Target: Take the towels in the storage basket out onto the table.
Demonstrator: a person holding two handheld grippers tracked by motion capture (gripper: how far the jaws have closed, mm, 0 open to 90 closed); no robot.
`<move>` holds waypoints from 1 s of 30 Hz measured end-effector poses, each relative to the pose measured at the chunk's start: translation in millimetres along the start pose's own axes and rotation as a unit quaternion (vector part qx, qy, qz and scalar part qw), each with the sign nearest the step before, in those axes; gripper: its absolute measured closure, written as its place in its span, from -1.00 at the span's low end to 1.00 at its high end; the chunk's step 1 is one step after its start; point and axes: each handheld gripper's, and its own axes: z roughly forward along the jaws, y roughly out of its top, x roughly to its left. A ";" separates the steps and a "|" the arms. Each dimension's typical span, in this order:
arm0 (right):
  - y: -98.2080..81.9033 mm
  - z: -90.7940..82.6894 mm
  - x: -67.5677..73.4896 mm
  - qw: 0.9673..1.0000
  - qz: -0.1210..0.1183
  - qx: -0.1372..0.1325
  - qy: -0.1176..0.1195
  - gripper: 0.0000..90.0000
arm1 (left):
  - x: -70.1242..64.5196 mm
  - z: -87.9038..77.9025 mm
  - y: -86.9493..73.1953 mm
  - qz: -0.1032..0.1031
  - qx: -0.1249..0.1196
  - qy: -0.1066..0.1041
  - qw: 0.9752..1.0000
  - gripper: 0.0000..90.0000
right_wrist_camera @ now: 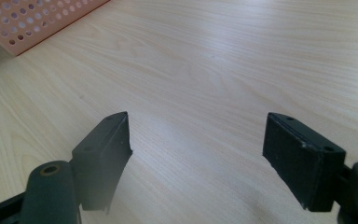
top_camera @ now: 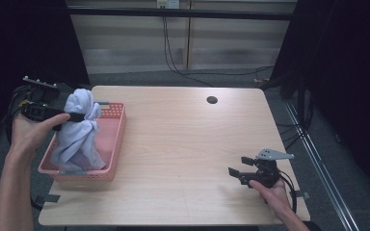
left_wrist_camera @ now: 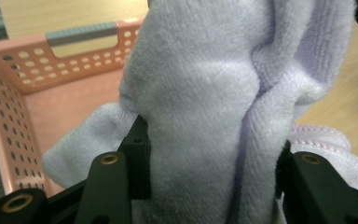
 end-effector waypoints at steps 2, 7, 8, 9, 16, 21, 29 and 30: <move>0.1 -0.4 0.1 1.000 0.000 -0.001 0.000 -0.49 | -0.5 -0.7 1.5 0.003 0.000 -0.001 1.000 0.14; -0.1 -0.4 0.1 1.000 0.000 0.000 0.001 -0.50 | -4.7 -8.6 8.3 0.005 -0.012 -0.011 1.000 0.13; -0.1 -0.2 0.1 1.000 0.001 0.000 0.001 -0.50 | -5.4 -10.2 9.5 0.006 -0.014 -0.012 1.000 0.14; -0.1 0.0 0.3 1.000 0.001 0.000 0.001 -0.50 | -6.1 -11.6 10.6 0.007 -0.015 -0.014 1.000 0.14; -0.2 0.3 0.4 1.000 0.000 0.001 0.002 -0.50 | -10.1 -17.6 17.5 0.010 -0.023 -0.016 1.000 0.14; -0.3 0.7 0.3 1.000 0.001 0.002 0.003 -0.50 | -14.4 -23.2 24.9 0.014 -0.027 -0.014 0.999 0.14; -0.4 0.4 0.7 1.000 0.000 0.001 0.005 -0.50 | -22.4 -34.1 35.9 0.023 -0.044 -0.009 0.999 0.13; -0.4 0.3 0.7 1.000 0.000 0.001 0.004 -0.50 | -23.5 -35.0 36.6 0.023 -0.047 -0.004 0.999 0.13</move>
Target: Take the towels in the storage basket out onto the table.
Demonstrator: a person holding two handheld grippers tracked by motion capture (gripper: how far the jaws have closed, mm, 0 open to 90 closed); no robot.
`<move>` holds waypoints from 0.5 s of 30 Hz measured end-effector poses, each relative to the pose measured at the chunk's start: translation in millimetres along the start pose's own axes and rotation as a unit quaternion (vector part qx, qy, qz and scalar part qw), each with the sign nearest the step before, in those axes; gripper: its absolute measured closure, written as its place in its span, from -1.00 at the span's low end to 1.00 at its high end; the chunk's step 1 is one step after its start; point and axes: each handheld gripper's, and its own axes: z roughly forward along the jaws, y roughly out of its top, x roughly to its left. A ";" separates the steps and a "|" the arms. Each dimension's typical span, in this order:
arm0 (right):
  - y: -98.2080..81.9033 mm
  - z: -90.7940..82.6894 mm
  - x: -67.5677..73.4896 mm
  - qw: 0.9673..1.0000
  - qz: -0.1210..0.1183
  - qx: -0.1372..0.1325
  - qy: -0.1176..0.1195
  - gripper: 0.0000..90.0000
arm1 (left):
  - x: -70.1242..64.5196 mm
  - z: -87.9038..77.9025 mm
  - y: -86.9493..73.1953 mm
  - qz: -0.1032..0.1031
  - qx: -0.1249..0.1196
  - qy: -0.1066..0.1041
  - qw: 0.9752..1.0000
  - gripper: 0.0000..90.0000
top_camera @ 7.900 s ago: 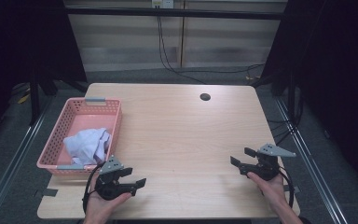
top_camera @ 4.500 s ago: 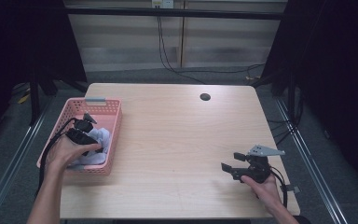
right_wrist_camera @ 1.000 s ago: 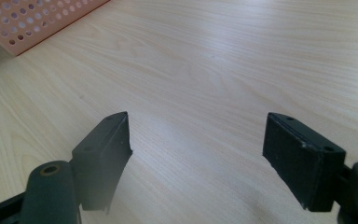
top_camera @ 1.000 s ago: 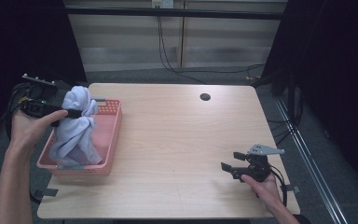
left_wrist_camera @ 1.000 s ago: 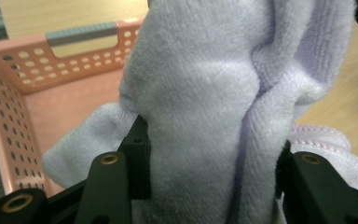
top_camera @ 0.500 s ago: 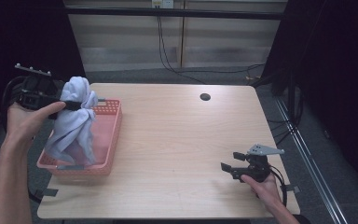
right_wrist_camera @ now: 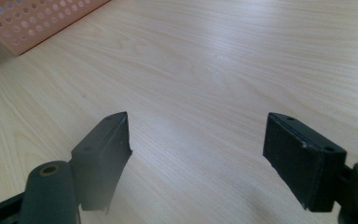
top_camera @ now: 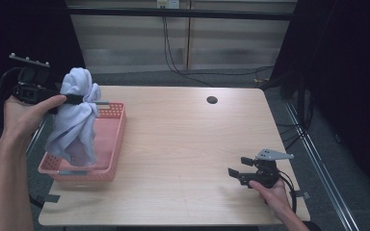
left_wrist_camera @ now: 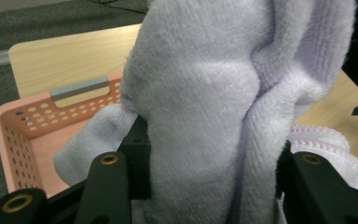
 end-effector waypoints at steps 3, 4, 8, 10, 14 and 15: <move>0.1 0.1 -0.1 1.000 0.000 0.000 0.001 -0.50 | -2.0 -2.9 3.6 0.000 -0.004 0.000 1.000 0.13; 0.1 0.4 -0.1 1.000 -0.001 0.000 0.001 -0.50 | -3.4 -4.8 6.3 0.004 -0.004 0.001 1.000 0.13; 0.1 0.6 -0.1 1.000 -0.001 0.000 0.000 -0.50 | -7.4 -8.3 10.8 0.006 -0.010 0.002 1.000 0.13; 0.2 0.4 -0.1 1.000 -0.001 0.000 0.000 -0.50 | -12.0 -11.3 12.9 0.006 -0.016 0.002 1.000 0.13; 0.2 1.0 0.1 1.000 -0.001 0.002 0.001 -0.50 | -18.8 -16.1 18.0 0.015 -0.023 -0.001 1.000 0.13; 0.2 0.9 0.5 1.000 -0.001 0.002 0.002 -0.50 | -20.0 -17.8 19.4 0.017 -0.025 -0.001 1.000 0.13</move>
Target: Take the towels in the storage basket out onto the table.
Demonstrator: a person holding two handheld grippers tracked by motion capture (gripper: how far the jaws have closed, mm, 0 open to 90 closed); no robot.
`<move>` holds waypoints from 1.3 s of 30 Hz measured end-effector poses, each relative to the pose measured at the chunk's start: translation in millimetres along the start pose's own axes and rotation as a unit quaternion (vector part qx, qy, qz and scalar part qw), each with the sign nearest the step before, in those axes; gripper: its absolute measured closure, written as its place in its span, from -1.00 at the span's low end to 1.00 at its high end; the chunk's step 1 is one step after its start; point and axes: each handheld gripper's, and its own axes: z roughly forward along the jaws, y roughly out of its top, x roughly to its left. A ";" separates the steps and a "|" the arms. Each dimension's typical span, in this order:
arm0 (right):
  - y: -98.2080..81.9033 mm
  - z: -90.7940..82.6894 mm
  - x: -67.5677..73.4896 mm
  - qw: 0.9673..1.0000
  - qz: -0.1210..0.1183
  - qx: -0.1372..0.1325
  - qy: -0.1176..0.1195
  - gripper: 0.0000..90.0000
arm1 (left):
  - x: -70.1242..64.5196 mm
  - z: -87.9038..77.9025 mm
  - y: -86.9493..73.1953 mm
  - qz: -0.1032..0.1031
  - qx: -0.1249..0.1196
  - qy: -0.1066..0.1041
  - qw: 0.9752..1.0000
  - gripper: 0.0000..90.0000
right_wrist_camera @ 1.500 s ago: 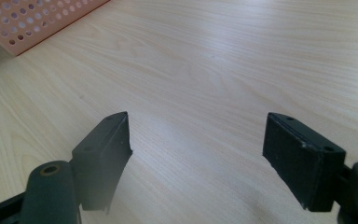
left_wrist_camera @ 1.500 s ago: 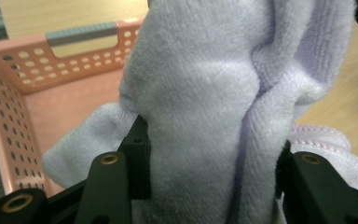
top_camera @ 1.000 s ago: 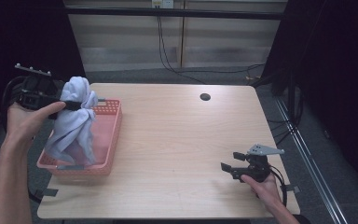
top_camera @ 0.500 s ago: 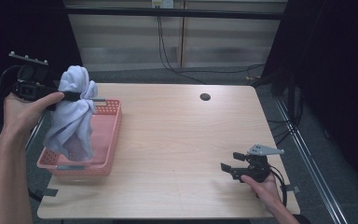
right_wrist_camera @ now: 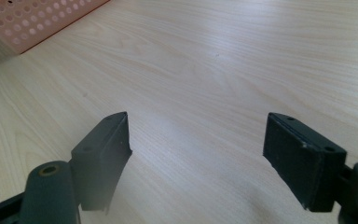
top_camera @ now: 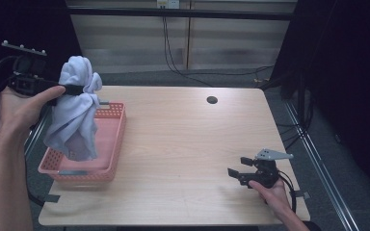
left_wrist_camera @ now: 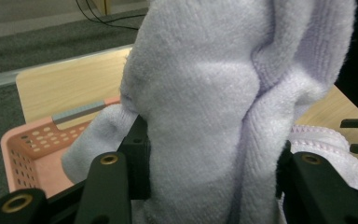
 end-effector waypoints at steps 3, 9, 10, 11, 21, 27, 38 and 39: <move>-0.1 -0.7 0.6 1.000 -0.001 -0.001 0.001 -0.50 | -4.0 -4.1 4.4 0.004 -0.003 0.003 1.000 0.13; 0.0 -0.8 0.3 1.000 -0.001 -0.001 0.001 -0.50 | -8.8 -14.0 12.1 0.007 -0.012 0.006 1.000 0.13; 0.0 -0.4 0.4 1.000 0.000 0.000 0.001 -0.50 | -10.8 -16.0 13.9 0.007 -0.016 0.001 1.000 0.13; 0.1 -0.1 0.2 1.000 -0.001 -0.001 0.001 -0.50 | -10.8 -16.0 13.9 0.007 -0.016 0.001 1.000 0.13; 0.1 -0.1 0.7 1.000 -0.001 0.001 -0.001 -0.50 | -31.3 -14.5 26.4 0.026 -0.018 -0.006 0.999 0.13; 0.0 0.0 1.2 1.000 -0.003 0.002 0.002 -0.50 | -51.2 -2.7 39.2 0.040 -0.019 -0.026 0.999 0.13; 0.1 -0.5 0.5 1.000 -0.003 0.001 0.002 -0.50 | -86.3 12.5 61.8 0.060 -0.028 -0.065 0.996 0.13; 0.1 -0.5 0.5 1.000 -0.003 0.001 0.002 -0.50 | -86.3 12.5 61.8 0.060 -0.028 -0.065 0.996 0.13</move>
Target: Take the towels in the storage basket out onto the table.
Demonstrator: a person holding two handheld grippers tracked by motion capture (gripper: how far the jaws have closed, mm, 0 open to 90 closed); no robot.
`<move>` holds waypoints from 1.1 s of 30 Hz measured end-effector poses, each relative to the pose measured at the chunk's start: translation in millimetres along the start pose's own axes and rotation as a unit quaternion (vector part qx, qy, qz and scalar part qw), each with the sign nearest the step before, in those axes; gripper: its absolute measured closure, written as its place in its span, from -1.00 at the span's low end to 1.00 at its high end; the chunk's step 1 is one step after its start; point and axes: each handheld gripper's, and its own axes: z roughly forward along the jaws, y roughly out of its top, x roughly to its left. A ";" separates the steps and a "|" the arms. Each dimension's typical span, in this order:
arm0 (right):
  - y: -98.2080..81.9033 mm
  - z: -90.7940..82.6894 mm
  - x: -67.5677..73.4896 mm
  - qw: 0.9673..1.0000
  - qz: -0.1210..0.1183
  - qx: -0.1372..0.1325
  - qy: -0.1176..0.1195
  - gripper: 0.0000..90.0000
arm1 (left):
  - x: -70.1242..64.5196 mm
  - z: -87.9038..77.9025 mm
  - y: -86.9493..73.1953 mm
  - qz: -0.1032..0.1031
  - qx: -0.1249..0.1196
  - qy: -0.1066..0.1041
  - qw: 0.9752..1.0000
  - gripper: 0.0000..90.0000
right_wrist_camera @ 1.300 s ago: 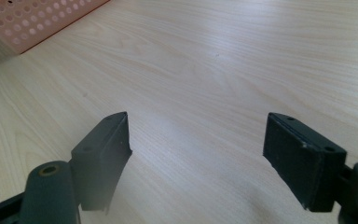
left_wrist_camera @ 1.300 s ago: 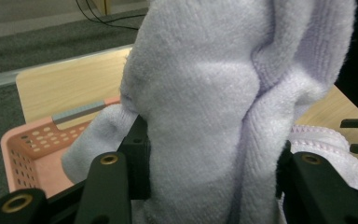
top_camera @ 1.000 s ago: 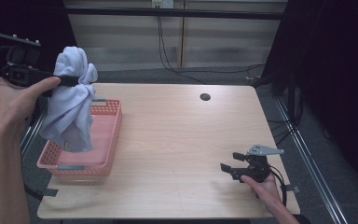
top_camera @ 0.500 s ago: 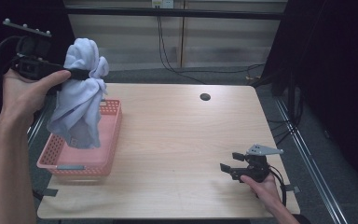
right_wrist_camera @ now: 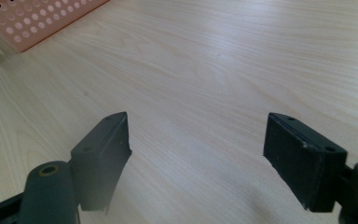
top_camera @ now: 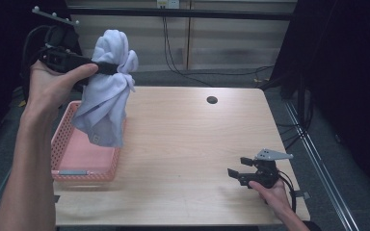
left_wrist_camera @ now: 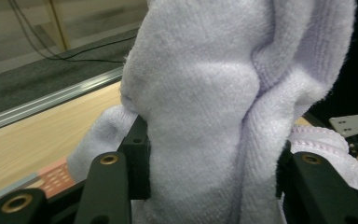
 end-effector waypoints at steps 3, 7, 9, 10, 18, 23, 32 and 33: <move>0.0 0.4 -0.6 1.000 0.002 0.001 0.000 -0.50 | -6.8 9.2 3.7 0.008 0.008 -0.005 1.000 0.13; 0.0 0.3 -0.3 1.000 0.002 0.001 0.001 -0.51 | -14.9 20.3 8.3 0.011 0.006 -0.020 1.000 0.13; 0.1 0.0 -0.7 1.000 0.001 -0.001 0.001 -0.51 | -21.0 27.5 9.9 0.016 0.004 -0.032 0.999 0.13; 0.1 0.0 -0.7 1.000 0.001 -0.001 0.001 -0.51 | -21.0 27.5 9.9 0.016 0.004 -0.032 0.999 0.13; 0.0 -0.1 -1.4 1.000 0.001 -0.002 0.002 -0.51 | -33.1 55.7 7.7 0.022 0.026 -0.041 0.999 0.13; 0.4 0.8 -1.7 1.000 0.002 0.001 0.001 -0.51 | -44.5 80.9 6.0 0.026 0.038 -0.066 0.997 0.13; 0.2 -1.3 -2.1 1.000 0.001 0.000 0.000 -0.51 | -62.0 122.3 -9.5 0.039 0.055 -0.082 0.994 0.12; 0.2 -1.3 -2.0 1.000 0.000 -0.001 -0.001 -0.51 | -64.2 127.4 -11.6 0.040 0.055 -0.084 0.994 0.12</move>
